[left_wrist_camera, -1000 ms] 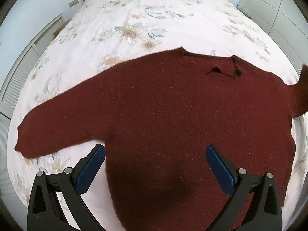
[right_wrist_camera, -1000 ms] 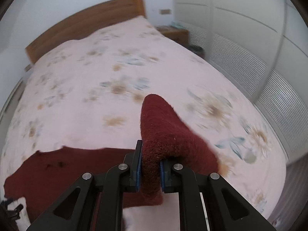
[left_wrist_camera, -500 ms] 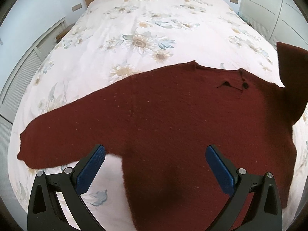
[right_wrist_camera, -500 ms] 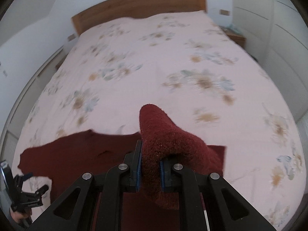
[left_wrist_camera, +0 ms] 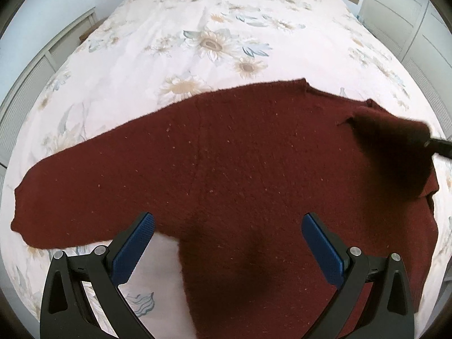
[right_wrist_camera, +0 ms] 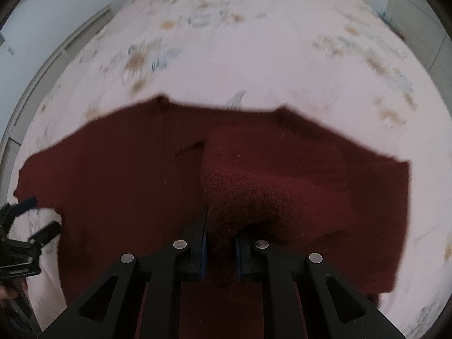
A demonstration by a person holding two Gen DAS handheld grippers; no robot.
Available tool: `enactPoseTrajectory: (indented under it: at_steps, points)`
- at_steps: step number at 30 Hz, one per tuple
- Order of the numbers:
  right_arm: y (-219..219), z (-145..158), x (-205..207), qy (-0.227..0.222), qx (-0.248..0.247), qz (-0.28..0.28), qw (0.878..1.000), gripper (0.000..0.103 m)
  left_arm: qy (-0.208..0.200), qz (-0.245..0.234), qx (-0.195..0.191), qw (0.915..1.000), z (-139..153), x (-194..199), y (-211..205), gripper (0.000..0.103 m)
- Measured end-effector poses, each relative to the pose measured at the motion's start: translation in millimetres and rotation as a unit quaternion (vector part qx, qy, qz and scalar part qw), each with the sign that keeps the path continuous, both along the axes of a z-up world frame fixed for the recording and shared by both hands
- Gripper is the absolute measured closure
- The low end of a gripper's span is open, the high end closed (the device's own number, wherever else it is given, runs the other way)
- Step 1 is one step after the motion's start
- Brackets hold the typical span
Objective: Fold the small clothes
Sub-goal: 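Lift the sleeve with the right gripper and lay it across the sweater body, then open the right gripper and withdraw it from the folded sleeve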
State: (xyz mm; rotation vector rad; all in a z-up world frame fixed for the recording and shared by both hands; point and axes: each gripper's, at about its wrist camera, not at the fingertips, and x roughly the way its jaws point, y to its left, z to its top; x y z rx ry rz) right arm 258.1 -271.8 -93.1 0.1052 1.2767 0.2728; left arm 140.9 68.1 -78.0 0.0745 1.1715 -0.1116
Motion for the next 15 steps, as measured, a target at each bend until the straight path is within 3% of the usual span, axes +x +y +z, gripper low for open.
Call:
enactPoseTrajectory:
  at_steps: [3,6,8,11,15]
  points:
    - [6,-13,-3,0.013,0.000,0.006,1.000,0.085,0.004,-0.007,0.002,1.0000,-3,-2,-3,0.001]
    - [8,-21,-7,0.022,-0.015,0.010,1.000,0.071,0.005,-0.012,0.007,0.9999,-4,-5,-5,0.001]
    - [6,-20,-10,0.014,-0.026,0.012,0.999,0.045,0.005,-0.014,0.011,0.9998,-5,-5,-6,0.001]
    - [1,-15,-14,0.003,-0.030,0.015,0.999,0.024,0.004,-0.018,0.014,0.9997,-4,-6,-8,0.001]
    - [-18,-7,-26,-0.006,-0.050,0.022,0.999,0.020,-0.005,-0.033,0.018,0.9993,0,-6,-15,0.001]
